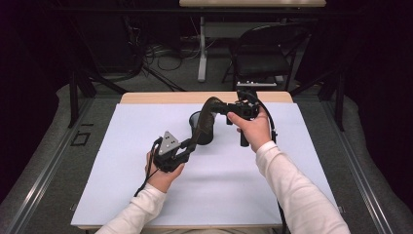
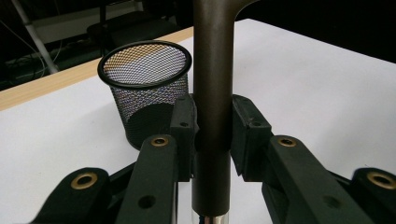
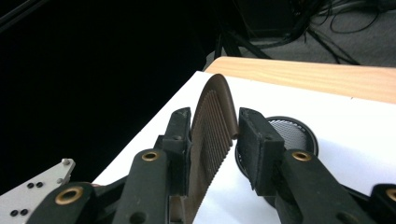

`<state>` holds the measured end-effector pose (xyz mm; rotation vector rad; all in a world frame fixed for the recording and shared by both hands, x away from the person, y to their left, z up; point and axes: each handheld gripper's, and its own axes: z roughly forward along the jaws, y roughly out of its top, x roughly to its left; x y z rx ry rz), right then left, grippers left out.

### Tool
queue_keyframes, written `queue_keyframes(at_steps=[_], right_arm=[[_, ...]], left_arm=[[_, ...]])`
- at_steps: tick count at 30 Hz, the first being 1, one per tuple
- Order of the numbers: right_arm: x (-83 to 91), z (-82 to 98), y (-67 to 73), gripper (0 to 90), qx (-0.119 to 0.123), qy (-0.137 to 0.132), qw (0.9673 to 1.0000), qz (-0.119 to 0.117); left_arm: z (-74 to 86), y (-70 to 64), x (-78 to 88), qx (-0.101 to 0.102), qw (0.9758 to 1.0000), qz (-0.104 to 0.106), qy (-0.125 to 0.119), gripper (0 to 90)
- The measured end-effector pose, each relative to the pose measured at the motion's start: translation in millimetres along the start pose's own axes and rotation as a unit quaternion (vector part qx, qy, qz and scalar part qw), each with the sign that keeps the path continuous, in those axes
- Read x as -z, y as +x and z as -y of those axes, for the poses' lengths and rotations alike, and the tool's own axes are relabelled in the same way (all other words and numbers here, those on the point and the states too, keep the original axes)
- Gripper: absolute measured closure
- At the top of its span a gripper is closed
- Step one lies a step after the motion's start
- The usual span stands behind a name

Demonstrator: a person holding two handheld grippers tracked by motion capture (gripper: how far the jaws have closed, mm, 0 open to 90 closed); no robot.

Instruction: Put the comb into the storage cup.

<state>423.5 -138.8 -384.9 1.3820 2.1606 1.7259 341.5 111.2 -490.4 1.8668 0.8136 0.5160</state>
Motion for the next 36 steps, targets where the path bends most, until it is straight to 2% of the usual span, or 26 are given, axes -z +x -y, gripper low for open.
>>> queue_keyframes(at_steps=[10,15,22,36], right_arm=[[-0.6,0.4,-1.5,69.4,-0.017,0.010,0.9998,-0.009],[-1.1,0.9,-2.1,69.7,-0.025,0.006,0.9996,-0.010],[-1.4,1.5,-1.9,72.8,-0.023,0.004,0.9997,-0.011],[-0.7,2.7,-3.6,80.5,-0.035,0.008,0.9992,-0.015]], left_arm=[[0.3,-1.4,-0.3,0.000,1.0000,0.003,-0.001,72.8],[0.5,-2.4,-0.6,-0.002,1.0000,0.005,-0.001,72.7],[0.8,-3.4,-0.8,-0.003,1.0000,0.008,0.001,72.7],[1.4,-3.0,-1.4,0.001,0.9999,0.014,0.000,72.7]])
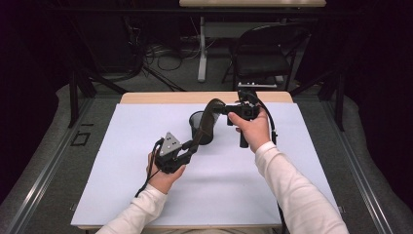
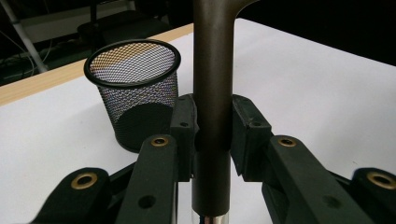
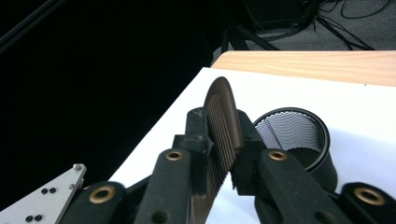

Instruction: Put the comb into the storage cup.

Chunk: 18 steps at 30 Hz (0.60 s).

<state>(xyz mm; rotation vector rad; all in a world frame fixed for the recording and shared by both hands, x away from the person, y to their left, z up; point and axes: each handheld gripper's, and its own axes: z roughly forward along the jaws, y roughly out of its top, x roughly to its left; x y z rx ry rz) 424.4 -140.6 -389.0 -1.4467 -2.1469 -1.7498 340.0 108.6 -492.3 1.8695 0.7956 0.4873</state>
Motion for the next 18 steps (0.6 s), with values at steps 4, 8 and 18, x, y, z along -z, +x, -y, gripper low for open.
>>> queue_keyframes(at_steps=[4,8,18], right_arm=[[0.2,0.0,0.0,81.6,-0.001,0.001,1.0000,0.000],[0.3,0.0,0.0,82.9,0.000,0.002,1.0000,0.000],[0.9,-1.0,-2.4,86.6,-0.025,0.009,0.9995,-0.018]], left_arm=[[0.2,-0.1,-0.2,0.000,1.0000,0.001,0.000,72.7],[0.4,-0.2,-0.5,0.001,1.0000,0.001,-0.001,72.7],[0.9,0.1,-0.7,0.002,1.0000,0.004,-0.002,72.7]])
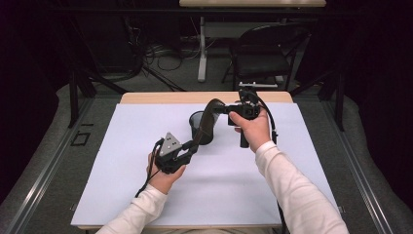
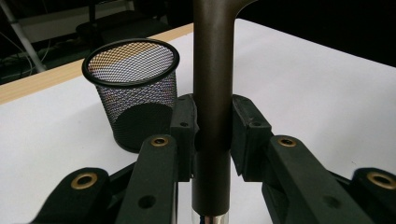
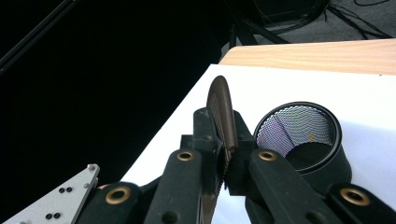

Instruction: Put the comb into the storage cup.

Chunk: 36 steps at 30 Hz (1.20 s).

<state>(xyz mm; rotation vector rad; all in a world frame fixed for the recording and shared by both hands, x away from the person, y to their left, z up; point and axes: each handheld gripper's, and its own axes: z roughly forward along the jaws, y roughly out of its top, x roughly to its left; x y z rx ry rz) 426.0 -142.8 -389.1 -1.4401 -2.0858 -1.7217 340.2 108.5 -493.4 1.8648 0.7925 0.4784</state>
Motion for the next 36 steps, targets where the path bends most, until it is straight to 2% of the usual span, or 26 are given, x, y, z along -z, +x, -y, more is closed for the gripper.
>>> queue_keyframes(at_steps=[7,36], right_arm=[[-0.2,0.4,-1.3,86.8,-0.007,-0.001,1.0000,-0.005],[-0.7,1.3,2.2,87.1,-0.001,-0.005,1.0000,-0.006]], left_arm=[[0.1,0.3,0.1,-0.002,1.0000,0.000,0.002,72.7],[0.9,0.6,-0.2,-0.001,1.0000,-0.002,-0.001,72.4]])
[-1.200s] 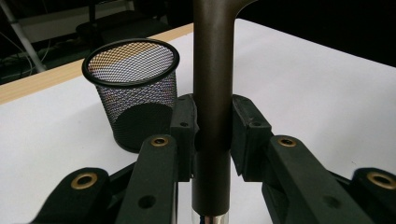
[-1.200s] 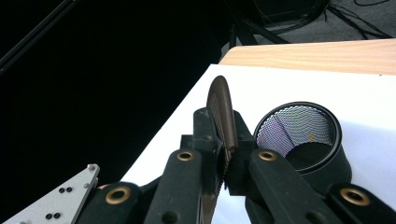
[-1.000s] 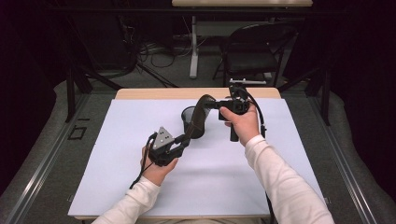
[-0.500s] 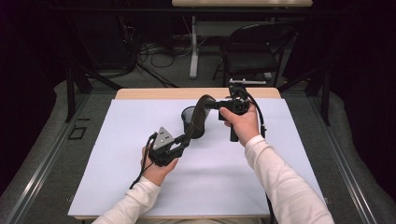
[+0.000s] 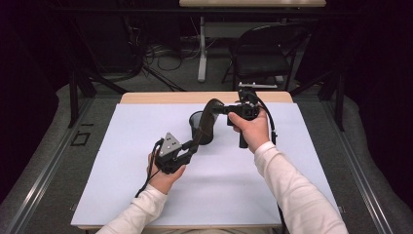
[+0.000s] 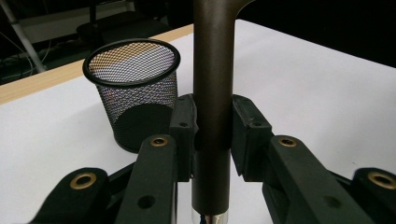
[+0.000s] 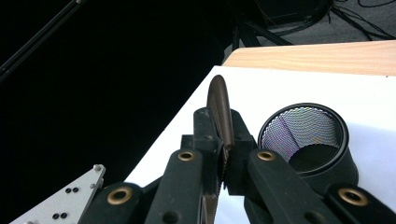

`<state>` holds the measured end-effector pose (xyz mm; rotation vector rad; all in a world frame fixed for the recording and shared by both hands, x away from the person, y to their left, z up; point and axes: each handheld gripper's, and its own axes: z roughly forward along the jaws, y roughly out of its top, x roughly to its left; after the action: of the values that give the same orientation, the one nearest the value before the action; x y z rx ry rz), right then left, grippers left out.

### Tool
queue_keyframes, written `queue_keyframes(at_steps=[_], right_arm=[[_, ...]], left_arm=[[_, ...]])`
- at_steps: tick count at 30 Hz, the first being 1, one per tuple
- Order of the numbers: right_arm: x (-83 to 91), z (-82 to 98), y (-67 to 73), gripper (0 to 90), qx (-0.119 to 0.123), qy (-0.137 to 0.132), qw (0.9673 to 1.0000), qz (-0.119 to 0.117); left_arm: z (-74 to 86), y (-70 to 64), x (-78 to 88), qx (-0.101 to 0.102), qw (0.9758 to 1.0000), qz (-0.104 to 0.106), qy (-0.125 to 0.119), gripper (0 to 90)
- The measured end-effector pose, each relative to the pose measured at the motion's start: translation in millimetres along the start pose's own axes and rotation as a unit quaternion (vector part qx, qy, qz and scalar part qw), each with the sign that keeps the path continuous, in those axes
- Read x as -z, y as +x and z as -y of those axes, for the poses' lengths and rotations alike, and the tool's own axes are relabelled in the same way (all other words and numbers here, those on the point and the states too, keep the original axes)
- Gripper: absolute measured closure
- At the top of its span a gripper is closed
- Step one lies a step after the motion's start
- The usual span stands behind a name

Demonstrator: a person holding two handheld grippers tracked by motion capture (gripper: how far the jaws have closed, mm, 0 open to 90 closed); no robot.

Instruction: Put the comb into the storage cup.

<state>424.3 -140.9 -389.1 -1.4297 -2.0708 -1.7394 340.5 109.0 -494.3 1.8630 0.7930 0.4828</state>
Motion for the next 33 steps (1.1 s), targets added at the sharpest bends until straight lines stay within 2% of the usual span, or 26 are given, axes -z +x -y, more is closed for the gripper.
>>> queue_keyframes(at_steps=[26,33], right_arm=[[-0.9,0.0,0.7,87.1,0.000,-0.002,1.0000,-0.002],[-1.5,-0.1,1.0,87.2,0.002,-0.003,1.0000,-0.001]], left_arm=[[-0.1,0.5,0.0,0.004,1.0000,-0.002,-0.001,71.9],[-0.6,1.8,0.8,0.011,0.9999,-0.002,-0.005,69.9]])
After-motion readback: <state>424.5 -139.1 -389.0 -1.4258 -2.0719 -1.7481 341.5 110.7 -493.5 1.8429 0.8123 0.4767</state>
